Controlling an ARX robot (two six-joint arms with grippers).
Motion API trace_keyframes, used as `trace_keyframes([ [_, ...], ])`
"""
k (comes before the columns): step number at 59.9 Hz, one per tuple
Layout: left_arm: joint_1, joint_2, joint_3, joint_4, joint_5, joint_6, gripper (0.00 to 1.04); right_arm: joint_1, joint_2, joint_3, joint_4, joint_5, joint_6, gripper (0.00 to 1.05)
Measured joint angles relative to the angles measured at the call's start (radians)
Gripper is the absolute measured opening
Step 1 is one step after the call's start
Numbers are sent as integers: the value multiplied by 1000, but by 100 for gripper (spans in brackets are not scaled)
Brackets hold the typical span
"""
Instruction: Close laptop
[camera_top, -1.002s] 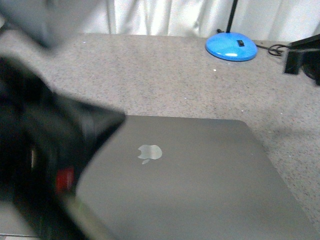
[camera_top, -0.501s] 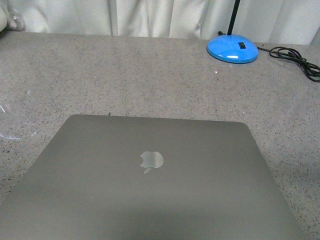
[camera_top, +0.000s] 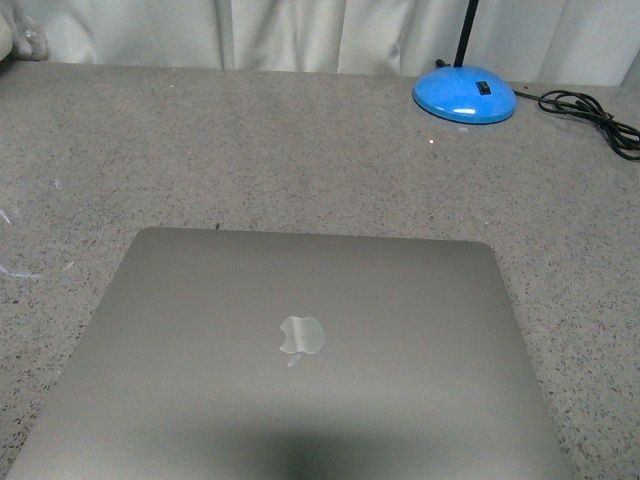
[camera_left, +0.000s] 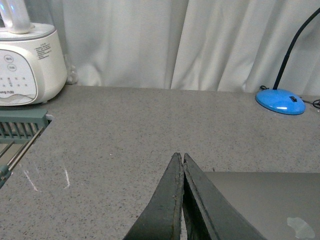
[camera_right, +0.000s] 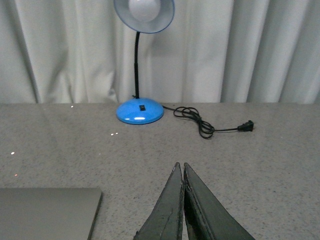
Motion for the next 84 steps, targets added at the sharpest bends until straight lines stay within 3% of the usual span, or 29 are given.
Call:
trace_keyframes([
  [8, 78, -20, 0, -20, 69, 2, 4, -80, -23, 0, -19, -85, 4, 1],
  [11, 90, -23, 0, -23, 77, 2, 10, -102, -24, 0, -26, -103, 3, 2],
  [42, 98, -24, 0, -23, 81, 2, 99, -120, -29, 0, -27, -106, 6, 90],
  [46, 98, -24, 0, -23, 81, 5, 98, -120, -29, 0, -27, -107, 8, 98],
  [84, 98, -24, 0, -23, 81, 5, 98, -120, -29, 0, -27, -106, 7, 96],
])
